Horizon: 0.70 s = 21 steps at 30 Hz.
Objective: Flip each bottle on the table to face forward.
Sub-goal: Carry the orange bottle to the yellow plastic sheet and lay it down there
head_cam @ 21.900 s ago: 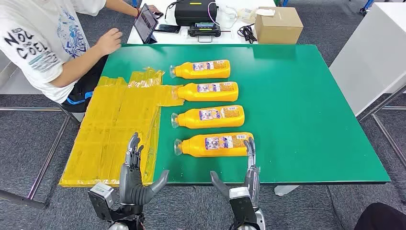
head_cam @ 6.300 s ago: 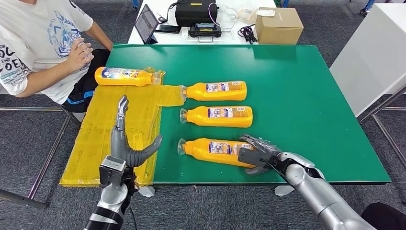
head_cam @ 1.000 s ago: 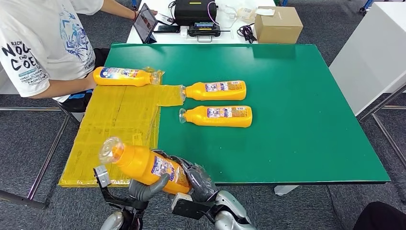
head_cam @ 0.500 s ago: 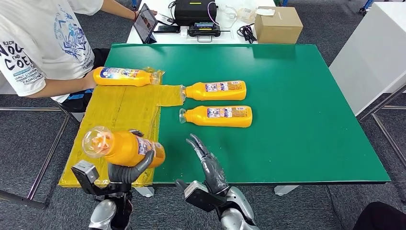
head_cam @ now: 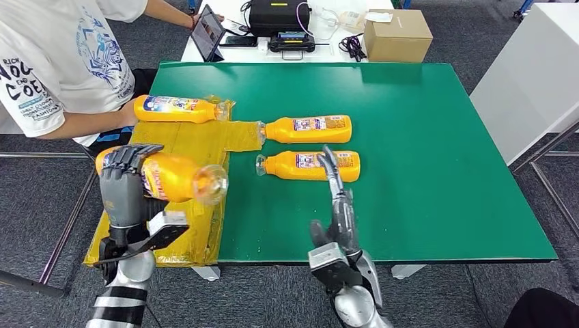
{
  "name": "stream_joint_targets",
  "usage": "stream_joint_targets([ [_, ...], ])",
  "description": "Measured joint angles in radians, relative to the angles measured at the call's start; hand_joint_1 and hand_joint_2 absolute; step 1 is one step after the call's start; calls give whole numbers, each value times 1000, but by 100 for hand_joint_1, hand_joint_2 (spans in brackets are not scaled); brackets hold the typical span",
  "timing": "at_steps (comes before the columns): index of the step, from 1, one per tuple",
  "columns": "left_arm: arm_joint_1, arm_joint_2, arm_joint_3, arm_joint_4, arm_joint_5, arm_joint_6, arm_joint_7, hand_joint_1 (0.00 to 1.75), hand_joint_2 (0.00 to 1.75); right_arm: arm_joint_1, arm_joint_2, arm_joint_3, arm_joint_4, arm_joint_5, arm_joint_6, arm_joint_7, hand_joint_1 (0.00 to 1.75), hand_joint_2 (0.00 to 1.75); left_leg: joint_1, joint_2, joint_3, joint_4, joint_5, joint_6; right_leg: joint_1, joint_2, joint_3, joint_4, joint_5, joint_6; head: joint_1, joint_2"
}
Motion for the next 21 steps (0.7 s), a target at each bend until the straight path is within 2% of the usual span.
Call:
stream_joint_targets([
  [3, -70, 20, 34, 100, -287, 0, 154, 175, 175, 2, 5, -5, -53, -54, -8, -8, 0, 0, 0, 1, 0, 0, 0, 0, 0, 0, 0, 0, 0, 0, 0, 0],
  [6, -146, 55, 35, 255, -456, 0, 287, 175, 175, -1, 11, -7, -71, -74, 11, -6, 0, 0, 0, 1, 0, 0, 1, 0, 0, 0, 0, 0, 2, -2, 0, 0],
  [9, -191, 78, 29, 367, -499, 1, 324, 175, 175, -2, 16, -8, -77, -77, 17, -6, 0, 0, 0, 1, 0, 0, 1, -1, 0, 0, 0, 0, 2, -2, 0, 0],
  [14, -227, 98, 22, 462, -523, 1, 348, 175, 175, -3, 20, -11, -79, -79, 21, -9, 0, 0, 0, 1, 0, 0, 1, -1, 0, 0, 0, 0, 2, -2, 0, 0],
  [21, -328, 150, -20, 681, -577, -8, 485, 175, 175, -18, 29, -2, -78, -73, 48, -14, 0, 0, 0, 2, 0, 0, 1, -1, 0, 0, 0, 0, 2, -2, 0, 0],
])
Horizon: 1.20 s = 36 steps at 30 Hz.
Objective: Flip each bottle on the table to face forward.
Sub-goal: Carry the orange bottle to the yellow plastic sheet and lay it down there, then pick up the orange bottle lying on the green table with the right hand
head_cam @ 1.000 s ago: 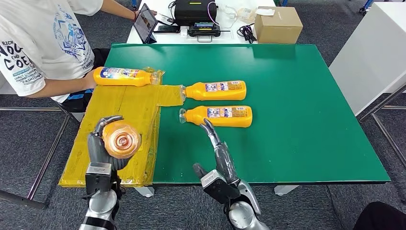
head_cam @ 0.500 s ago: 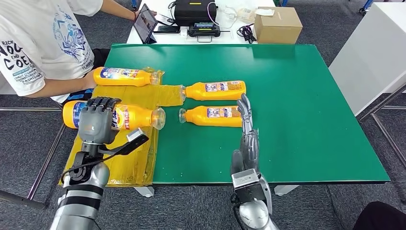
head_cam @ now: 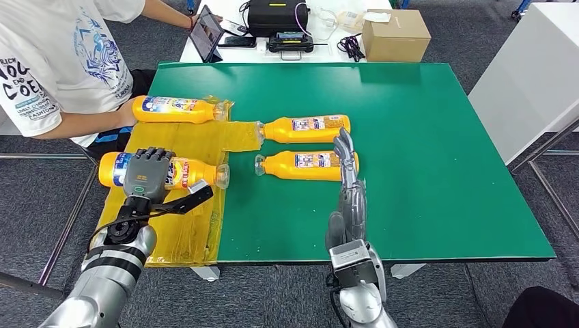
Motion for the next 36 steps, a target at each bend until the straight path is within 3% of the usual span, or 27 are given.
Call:
stream_joint_targets([
  [7, -44, 31, -44, 140, 32, -3, 17, 175, 175, -12, 1, 21, 16, -1, 39, 38, 0, 0, 0, -1, 0, 0, 0, 0, 0, 0, 0, 0, 0, 0, 0, 0],
  [19, -44, 33, -25, 189, 134, -42, -43, 174, 175, -15, 1, 19, 51, -23, 74, 62, 0, 0, 0, -1, -1, 0, 0, 0, 0, 0, 0, 0, 0, 0, 0, 0],
  [24, -44, 32, -16, 201, 158, -97, -54, 161, 175, -15, 1, 17, 59, -20, 82, 69, 0, 0, 0, -1, 0, 0, 0, 0, 0, 0, 0, 0, 0, 0, 0, 0],
  [25, -45, 31, -13, 203, 160, -116, -58, 149, 175, -15, 1, 17, 61, -18, 87, 71, 0, 0, 0, -1, 0, 0, 0, 0, 0, 0, 0, 0, 0, 0, 0, 0],
  [26, -47, 29, -11, 205, 162, -135, -62, 126, 175, -16, 1, 17, 64, -16, 91, 73, 0, 0, 0, -1, 0, 0, 0, 0, 0, 0, 0, 0, 0, 0, 0, 0],
  [28, -50, 24, -9, 208, 159, -163, -68, 57, 175, -18, 3, 16, 68, -13, 99, 76, 0, 0, 0, -1, 0, 0, 0, 0, 0, 0, 0, 0, 0, 0, 0, 0],
  [29, -51, 22, -9, 210, 151, -172, -66, 41, 175, -19, 4, 16, 71, -12, 102, 78, 0, 0, 0, -2, 0, 0, 0, 0, 0, 0, 0, 0, 0, 0, 0, 0],
  [30, -52, 21, -9, 213, 139, -180, -61, 34, 175, -21, 5, 16, 74, -11, 104, 79, 0, 0, 0, -2, 0, 0, 0, 0, 0, 0, 1, 0, 0, 0, 0, 0],
  [32, -55, 16, -10, 218, 118, -195, -49, 42, 175, -22, 7, 16, 78, -11, 108, 80, 0, 0, 0, -2, 0, 0, 0, 0, 0, 0, 1, 0, 0, 0, 0, 0],
  [36, -59, 12, -11, 228, 134, -231, -48, 0, 175, -22, 10, 14, 86, -18, 109, 83, 0, 0, 0, -2, 1, 0, 0, 0, 0, 0, 2, 0, 0, 0, 0, 0],
])
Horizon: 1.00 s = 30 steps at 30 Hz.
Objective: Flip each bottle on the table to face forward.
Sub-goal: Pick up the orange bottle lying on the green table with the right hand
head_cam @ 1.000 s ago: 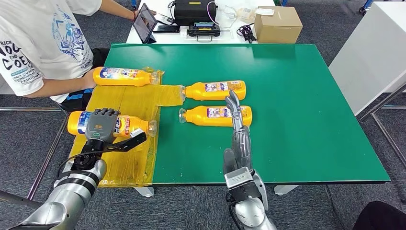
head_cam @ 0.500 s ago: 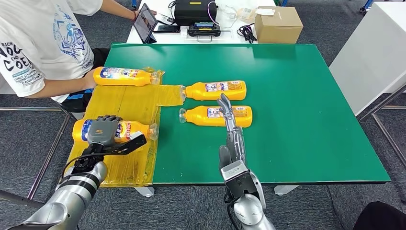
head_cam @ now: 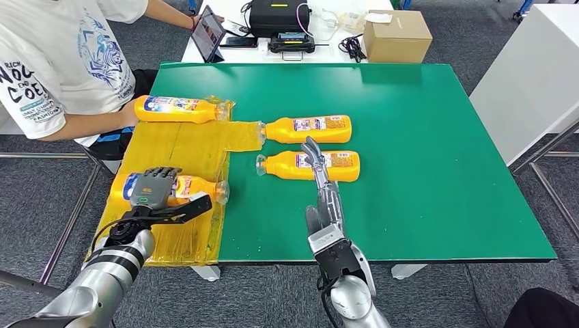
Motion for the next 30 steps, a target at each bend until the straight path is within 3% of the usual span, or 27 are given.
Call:
stream_joint_targets([
  [2, -2, -1, 3, 2, 38, -22, -19, 0, 175, 0, 1, -4, 3, -2, -2, 1, 0, 0, 0, 0, 1, 0, 0, 0, 0, 0, 1, 0, 0, 0, 0, 0],
  [6, -5, -5, 20, 4, 113, -72, -61, 0, 0, 1, 5, -13, 7, 9, -24, -3, 0, 0, 0, 0, 3, 0, 0, 0, 0, 0, 3, 0, 0, 0, 0, 0],
  [10, -18, -13, 55, 3, 232, -224, -114, 0, 0, 3, 12, -26, 7, -3, -46, -9, 0, 175, 0, -4, 6, 0, 0, 0, 0, -2, 7, 0, -1, 0, 0, 0],
  [13, -29, -14, 74, 1, 289, -312, -137, 0, 0, 3, 15, -35, 7, -13, -47, -12, 0, 175, 0, -6, 11, 0, 0, 0, 0, -3, 12, 0, -3, 2, 0, 0],
  [23, -41, -14, 121, -21, 499, -443, -169, 0, 0, 2, 16, -48, 33, -18, -38, -15, 0, 175, 0, -6, 14, 0, 1, 1, 0, -3, 16, 0, -2, 2, 0, 0],
  [30, -41, -14, 132, -34, 531, -465, -169, 0, 0, 2, 21, -57, 51, -20, -38, -19, 0, 175, 0, -5, 14, 0, 1, 1, 0, -2, 15, 0, -2, 2, 0, 0],
])
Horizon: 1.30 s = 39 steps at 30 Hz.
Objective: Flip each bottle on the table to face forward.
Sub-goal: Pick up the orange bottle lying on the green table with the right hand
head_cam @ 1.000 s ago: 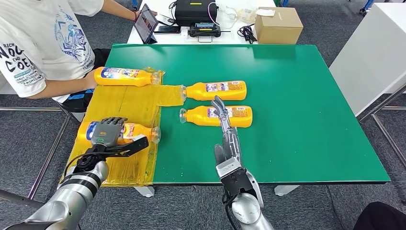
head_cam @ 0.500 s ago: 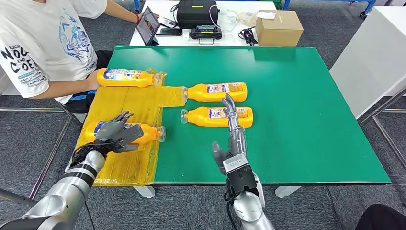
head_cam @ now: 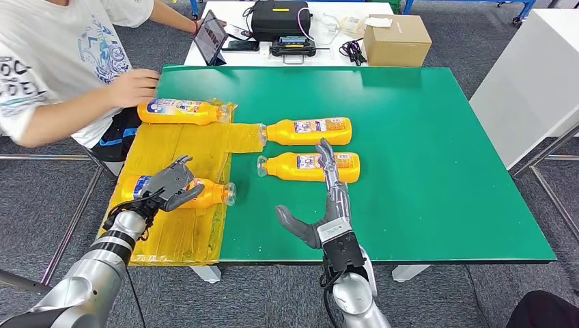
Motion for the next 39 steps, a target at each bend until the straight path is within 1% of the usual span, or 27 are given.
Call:
stream_joint_targets([
  [3, 0, 0, 1, -1, 1, -2, 0, 0, 0, 0, 0, -1, 4, 0, 0, 0, 0, 175, 0, 0, 0, 0, 0, 0, 0, 0, 0, 0, 0, 0, 0, 0],
  [5, 0, 0, 2, -1, 5, -4, 0, 0, 0, 0, 0, -2, 6, 0, 0, 0, 0, 87, 0, 0, 0, 0, 0, 0, 0, 0, 0, 0, 0, 0, 0, 0],
  [7, -1, 0, 10, -2, 48, -35, -4, 0, 0, 0, 0, -3, 8, -2, 0, 0, 0, 0, 0, 0, 0, 0, 0, 0, 0, 0, 0, 0, 0, 0, 0, 0],
  [12, -5, 13, 80, -1, 296, -263, -27, 0, 0, -8, 3, -4, 26, -26, 1, -11, 0, 0, 0, 0, 0, 0, 0, 0, 0, 0, 0, 0, 0, 0, 0, 0],
  [14, 1, 17, 100, -4, 375, -303, -51, 0, 0, -14, 3, -5, 39, -30, 1, -15, 0, 0, 0, 0, 0, 0, 0, 0, 0, 0, 0, 0, 0, 0, 0, 0],
  [16, 17, 17, 113, -15, 447, -290, -100, 0, 87, -18, 3, -5, 50, -32, 1, -18, 0, 0, 0, 0, -1, 0, 0, 0, 0, 0, -1, 0, 0, 0, 0, 0],
  [17, 29, 15, 117, -26, 477, -263, -131, 0, 131, -19, 3, -5, 55, -31, 0, -19, 0, 0, 0, 0, -1, 0, 0, 0, 0, 0, -2, 0, 0, 0, 0, 0],
  [18, 46, 9, 121, -45, 499, -212, -169, 0, 175, -19, 3, -4, 59, -28, -2, -19, 0, 0, 0, 1, -2, 0, 0, 0, 0, 0, -3, 0, 0, 0, 0, 0],
  [19, 69, -2, 122, -80, 514, -129, -220, 0, 175, -20, 4, -4, 63, -20, -9, -20, 0, 0, 0, 1, -3, 0, 0, 0, 0, 0, -4, 0, 0, 0, 0, 0],
  [20, 98, -18, 120, -133, 524, -10, -277, 0, 175, -20, 4, -2, 66, -9, -20, -22, 0, 0, 0, 2, -4, 0, 0, 0, 0, 1, -5, 0, 0, 0, 0, 0],
  [22, 157, -56, 98, -267, 532, 305, -376, 0, 175, -19, 4, 2, 68, 17, -43, -26, 0, 0, 0, 2, -6, 1, 0, 0, 0, 1, -6, 0, 0, 0, 0, 0],
  [23, 180, -71, 81, -328, 533, 458, -399, 0, 175, -19, 4, 5, 68, 26, -50, -29, 0, 0, 0, 1, -7, 1, 0, 0, 0, 1, -7, 0, 0, 1, 0, 0],
  [24, 199, -84, 64, -379, 534, 576, -407, 0, 175, -18, 5, 8, 68, 31, -56, -30, 0, 44, 0, 0, -7, 1, 0, 0, 0, 0, -7, 0, 0, 1, 0, 0],
  [25, 216, -93, 51, -422, 540, 645, -408, 0, 175, -18, 5, 12, 68, 35, -60, -31, 0, 87, 0, 0, -8, 1, -1, 0, 0, 0, -7, 0, 0, 1, 0, 0],
  [26, 235, -100, 40, -466, 551, 674, -408, 0, 175, -18, 5, 14, 68, 39, -65, -31, 0, 131, 0, 0, -8, 1, -1, 0, 0, 0, -8, 0, 0, 1, 0, 0],
  [27, 255, -105, 27, -513, 561, 680, -409, 0, 175, -18, 5, 16, 68, 42, -71, -32, 0, 175, 0, 1, -8, 1, -1, 0, 0, 1, -8, 0, 0, 1, 0, 0],
  [31, 360, -132, -46, -756, 551, 702, -409, 0, 175, -10, 4, 17, 68, 53, -95, -27, 0, 175, 0, 2, -10, 1, -2, -1, 0, 2, -11, 0, 0, 1, 0, 0],
  [34, 436, -164, -85, -932, 520, 706, -409, 0, 175, -6, -4, 17, 68, 81, -91, 4, 0, 175, 0, 3, -11, 0, -2, -1, 0, 2, -12, 0, 0, 1, 0, 0],
  [36, 473, -176, -104, -1012, 535, 706, -409, 0, 175, -7, -18, 18, 71, 122, -72, 46, 0, 175, 0, 2, -11, 0, -2, -1, 0, 2, -12, 0, 0, 1, 0, 0],
  [39, 514, -181, -126, -1075, 580, 705, -409, 0, 175, -8, -49, 23, 85, 201, -40, 120, 0, 175, 0, 2, -11, 0, -3, -1, 0, 2, -12, -1, 0, 1, 0, 0],
])
